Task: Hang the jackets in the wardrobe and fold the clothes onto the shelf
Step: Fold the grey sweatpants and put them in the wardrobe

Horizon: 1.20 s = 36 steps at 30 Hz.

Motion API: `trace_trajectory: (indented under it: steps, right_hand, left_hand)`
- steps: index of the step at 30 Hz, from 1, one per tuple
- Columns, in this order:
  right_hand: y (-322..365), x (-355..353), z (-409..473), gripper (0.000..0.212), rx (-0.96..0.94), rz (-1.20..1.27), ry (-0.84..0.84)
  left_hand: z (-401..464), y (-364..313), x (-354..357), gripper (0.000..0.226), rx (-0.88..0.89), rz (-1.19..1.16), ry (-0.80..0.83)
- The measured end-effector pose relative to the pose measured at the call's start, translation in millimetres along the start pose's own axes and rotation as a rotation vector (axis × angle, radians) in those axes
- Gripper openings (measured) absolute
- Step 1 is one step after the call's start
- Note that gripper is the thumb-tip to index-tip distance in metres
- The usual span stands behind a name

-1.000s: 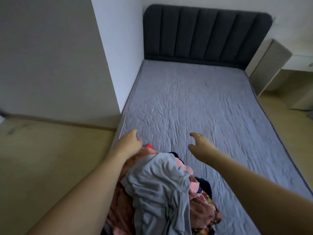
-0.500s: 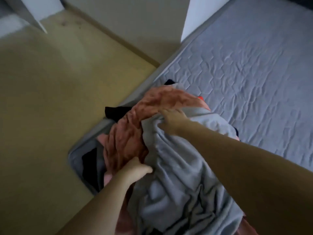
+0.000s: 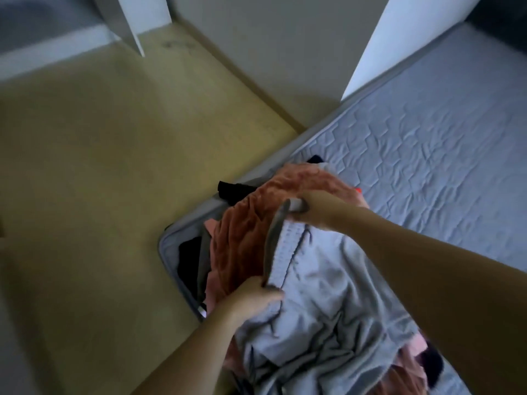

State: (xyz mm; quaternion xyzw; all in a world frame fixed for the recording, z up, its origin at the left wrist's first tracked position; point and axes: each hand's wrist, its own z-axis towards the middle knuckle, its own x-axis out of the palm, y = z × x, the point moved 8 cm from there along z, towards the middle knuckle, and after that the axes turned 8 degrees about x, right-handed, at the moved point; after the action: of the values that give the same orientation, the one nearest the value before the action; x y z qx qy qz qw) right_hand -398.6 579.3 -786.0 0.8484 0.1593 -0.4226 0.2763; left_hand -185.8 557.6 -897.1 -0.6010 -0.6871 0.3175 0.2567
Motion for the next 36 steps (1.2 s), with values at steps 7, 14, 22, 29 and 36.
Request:
trace_trajectory:
  steps: [7, 14, 22, 29, 36]
  right_hand:
    - [-6, -131, -158, 0.024, -0.046, 0.142, -0.065]
    - [-30, -263, -360, 0.034, -0.107, 0.098, -0.275]
    - [-98, -428, -628, 0.03, 0.037, 0.113, -0.72]
    - [-179, -470, -755, 0.024, 0.122, 0.551, -0.821]
    - [-290, -446, -877, 0.005, 0.147, 0.899, -0.734]
  left_hand:
    - [-81, -96, 51, 0.06, 0.16, 0.26, 0.097]
    - [-203, -187, 122, 0.074, 0.078, 0.879, -0.01]
    - [-377, -371, 162, 0.038, 0.408, 0.79, -0.284]
    - [-511, -519, 239, 0.035, 0.723, 0.724, -0.417]
    - [-603, -522, 374, 0.043, 0.752, 0.786, -0.424]
